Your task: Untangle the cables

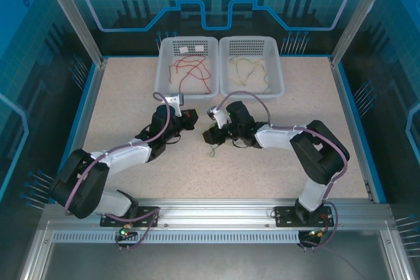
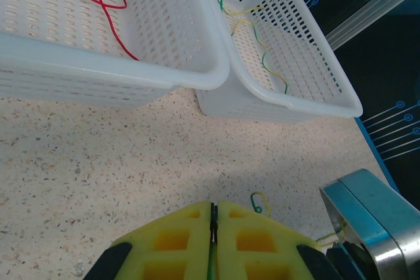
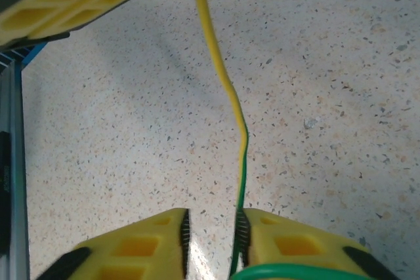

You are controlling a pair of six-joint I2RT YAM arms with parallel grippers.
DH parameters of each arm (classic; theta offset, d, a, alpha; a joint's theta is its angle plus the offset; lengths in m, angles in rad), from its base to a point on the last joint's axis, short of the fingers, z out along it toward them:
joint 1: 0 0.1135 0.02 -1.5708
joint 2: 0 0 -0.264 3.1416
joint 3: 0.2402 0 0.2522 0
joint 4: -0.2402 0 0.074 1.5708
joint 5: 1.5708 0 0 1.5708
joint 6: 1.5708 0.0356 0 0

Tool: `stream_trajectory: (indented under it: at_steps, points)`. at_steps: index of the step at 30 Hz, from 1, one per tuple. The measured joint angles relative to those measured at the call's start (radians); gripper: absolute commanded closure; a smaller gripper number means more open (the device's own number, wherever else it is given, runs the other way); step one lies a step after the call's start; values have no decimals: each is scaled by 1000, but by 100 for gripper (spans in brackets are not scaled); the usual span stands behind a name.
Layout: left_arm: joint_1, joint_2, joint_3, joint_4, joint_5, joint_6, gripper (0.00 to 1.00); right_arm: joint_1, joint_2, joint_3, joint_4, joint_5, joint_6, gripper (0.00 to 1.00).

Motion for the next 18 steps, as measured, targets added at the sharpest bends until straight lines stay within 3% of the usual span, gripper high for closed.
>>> stream_trajectory:
  at_steps: [3,5,8,12,13,15,18]
  points:
    - [-1,0,0,6,0,0,100,2,3,0,-2,-19,-3,64]
    - [-2,0,0,8,0,0,100,5,3,0,8,-33,-11,85]
    - [-2,0,0,11,0,-1,100,6,9,0,12,-40,-14,98]
    - [-5,0,0,7,-2,-1,100,6,14,0,8,-24,-7,100]
    - [-6,0,0,6,-7,0,94,6,14,0,8,-22,-8,100]
    - [-6,-6,-3,-3,-21,5,69,6,5,1,-5,-21,-10,100]
    - [-8,-45,-15,-23,-68,15,44,5,-51,1,-53,-42,-14,100]
